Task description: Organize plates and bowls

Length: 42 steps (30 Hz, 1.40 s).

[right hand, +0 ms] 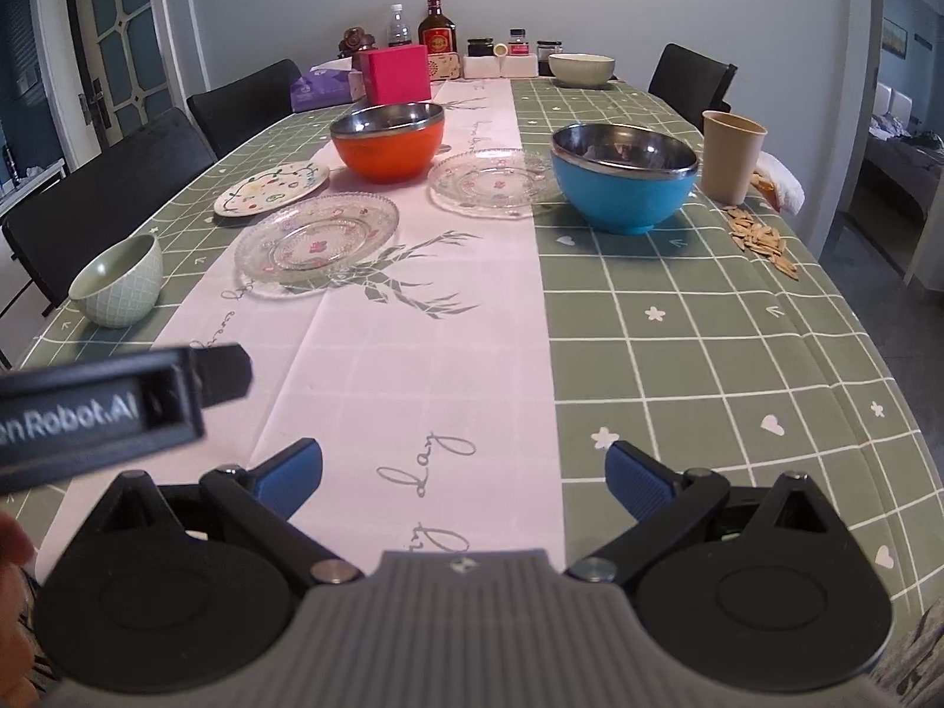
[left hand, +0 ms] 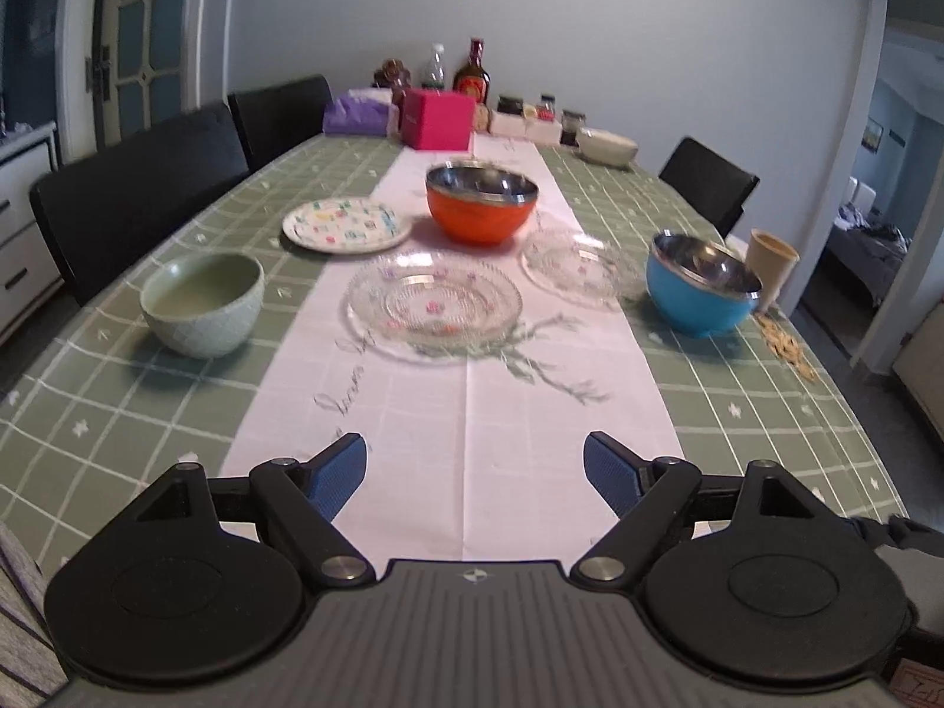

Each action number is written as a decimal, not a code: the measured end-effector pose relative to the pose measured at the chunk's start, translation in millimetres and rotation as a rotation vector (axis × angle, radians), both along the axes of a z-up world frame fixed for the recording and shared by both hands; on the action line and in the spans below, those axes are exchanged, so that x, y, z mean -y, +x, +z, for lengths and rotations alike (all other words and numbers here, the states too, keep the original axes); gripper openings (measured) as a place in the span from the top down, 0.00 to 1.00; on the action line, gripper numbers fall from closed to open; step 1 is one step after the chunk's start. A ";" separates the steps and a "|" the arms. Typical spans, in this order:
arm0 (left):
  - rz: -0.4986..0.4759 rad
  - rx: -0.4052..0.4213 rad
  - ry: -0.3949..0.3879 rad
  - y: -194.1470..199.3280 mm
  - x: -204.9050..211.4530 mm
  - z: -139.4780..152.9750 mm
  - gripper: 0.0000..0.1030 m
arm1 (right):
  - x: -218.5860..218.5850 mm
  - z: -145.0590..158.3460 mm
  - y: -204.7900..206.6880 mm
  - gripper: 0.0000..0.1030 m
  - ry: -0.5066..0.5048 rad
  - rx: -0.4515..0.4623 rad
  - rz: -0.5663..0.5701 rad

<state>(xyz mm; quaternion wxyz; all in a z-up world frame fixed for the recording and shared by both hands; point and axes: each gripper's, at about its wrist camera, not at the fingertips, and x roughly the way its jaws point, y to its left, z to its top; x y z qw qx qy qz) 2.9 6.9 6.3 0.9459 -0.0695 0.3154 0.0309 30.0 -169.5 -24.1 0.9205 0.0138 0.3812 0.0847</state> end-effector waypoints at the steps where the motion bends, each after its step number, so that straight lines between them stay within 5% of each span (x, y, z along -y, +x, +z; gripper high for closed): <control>1: 0.005 0.015 0.011 -0.1 1.0 2.7 0.05 | 2.6 2.8 0.2 0.03 0.003 0.004 -0.007; 9: -0.113 0.022 0.057 11.1 14.5 35.3 0.05 | 43.6 36.5 8.8 0.03 0.013 0.025 -0.103; 23: -0.273 0.050 0.122 86.9 65.2 83.5 0.07 | 103.2 98.8 66.7 0.03 -0.155 0.096 -0.006; 31: -0.270 -0.026 0.143 151.0 93.1 66.0 0.07 | 140.8 108.2 146.9 0.03 -0.055 -0.042 -0.134; 36: -0.283 -0.069 0.136 190.6 103.6 43.5 0.06 | 167.4 96.1 200.7 0.03 0.160 -0.185 -0.191; 42: -0.374 -0.111 0.073 232.6 111.0 19.1 0.04 | 163.3 59.1 256.6 0.03 0.152 -0.306 -0.210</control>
